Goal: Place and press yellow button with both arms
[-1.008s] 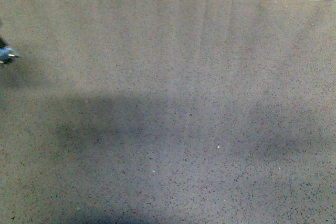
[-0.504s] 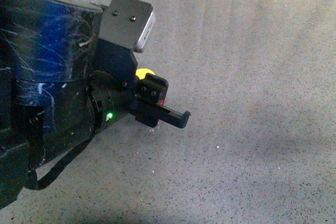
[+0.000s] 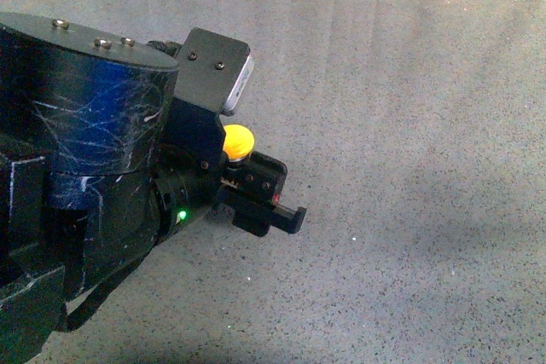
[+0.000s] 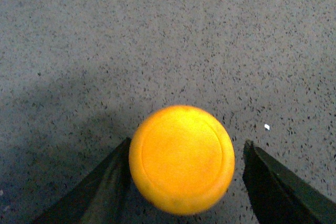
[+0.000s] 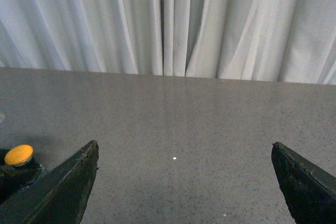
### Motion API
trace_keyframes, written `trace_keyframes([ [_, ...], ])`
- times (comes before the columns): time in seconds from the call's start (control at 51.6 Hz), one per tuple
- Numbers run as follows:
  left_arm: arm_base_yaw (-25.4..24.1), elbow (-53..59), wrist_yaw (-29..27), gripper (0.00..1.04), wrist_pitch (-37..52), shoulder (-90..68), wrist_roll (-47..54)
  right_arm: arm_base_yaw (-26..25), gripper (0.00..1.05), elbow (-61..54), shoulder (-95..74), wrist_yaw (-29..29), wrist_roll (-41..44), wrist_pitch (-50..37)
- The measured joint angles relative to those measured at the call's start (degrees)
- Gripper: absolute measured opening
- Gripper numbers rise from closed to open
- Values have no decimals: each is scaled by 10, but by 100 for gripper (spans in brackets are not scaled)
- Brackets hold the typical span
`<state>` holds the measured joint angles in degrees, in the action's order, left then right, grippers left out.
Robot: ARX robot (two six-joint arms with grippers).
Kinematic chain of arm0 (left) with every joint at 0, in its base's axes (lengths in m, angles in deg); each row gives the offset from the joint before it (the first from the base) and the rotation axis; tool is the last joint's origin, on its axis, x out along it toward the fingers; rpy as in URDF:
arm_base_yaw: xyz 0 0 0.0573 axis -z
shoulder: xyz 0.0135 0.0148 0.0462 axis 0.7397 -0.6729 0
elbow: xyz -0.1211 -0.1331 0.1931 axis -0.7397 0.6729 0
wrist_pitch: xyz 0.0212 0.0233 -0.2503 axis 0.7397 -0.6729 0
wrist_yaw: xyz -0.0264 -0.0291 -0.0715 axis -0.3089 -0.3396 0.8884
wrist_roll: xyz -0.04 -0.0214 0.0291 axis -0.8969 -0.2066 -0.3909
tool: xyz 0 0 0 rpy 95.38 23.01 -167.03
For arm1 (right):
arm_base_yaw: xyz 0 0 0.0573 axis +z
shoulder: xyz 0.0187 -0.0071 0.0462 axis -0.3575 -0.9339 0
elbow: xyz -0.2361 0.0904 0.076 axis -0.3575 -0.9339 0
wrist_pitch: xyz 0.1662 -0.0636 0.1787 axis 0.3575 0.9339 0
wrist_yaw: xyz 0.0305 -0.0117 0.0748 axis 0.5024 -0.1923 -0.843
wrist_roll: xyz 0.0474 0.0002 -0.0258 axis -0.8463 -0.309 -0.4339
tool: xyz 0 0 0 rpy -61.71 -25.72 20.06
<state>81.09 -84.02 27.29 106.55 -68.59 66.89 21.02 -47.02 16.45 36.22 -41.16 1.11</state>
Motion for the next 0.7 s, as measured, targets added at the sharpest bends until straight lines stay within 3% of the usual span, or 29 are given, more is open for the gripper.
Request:
trace_keyframes([
  [0.155, -6, 37, 12, 97, 7, 43, -2, 0, 96, 0, 0, 0, 0, 0],
  [0.465, -68, 106, 48, 96, -31, 174, -14, 0, 96, 0, 0, 0, 0, 0],
  [0.698, -196, 113, 122, 96, -117, 331, -52, 0, 96, 0, 0, 0, 0, 0],
])
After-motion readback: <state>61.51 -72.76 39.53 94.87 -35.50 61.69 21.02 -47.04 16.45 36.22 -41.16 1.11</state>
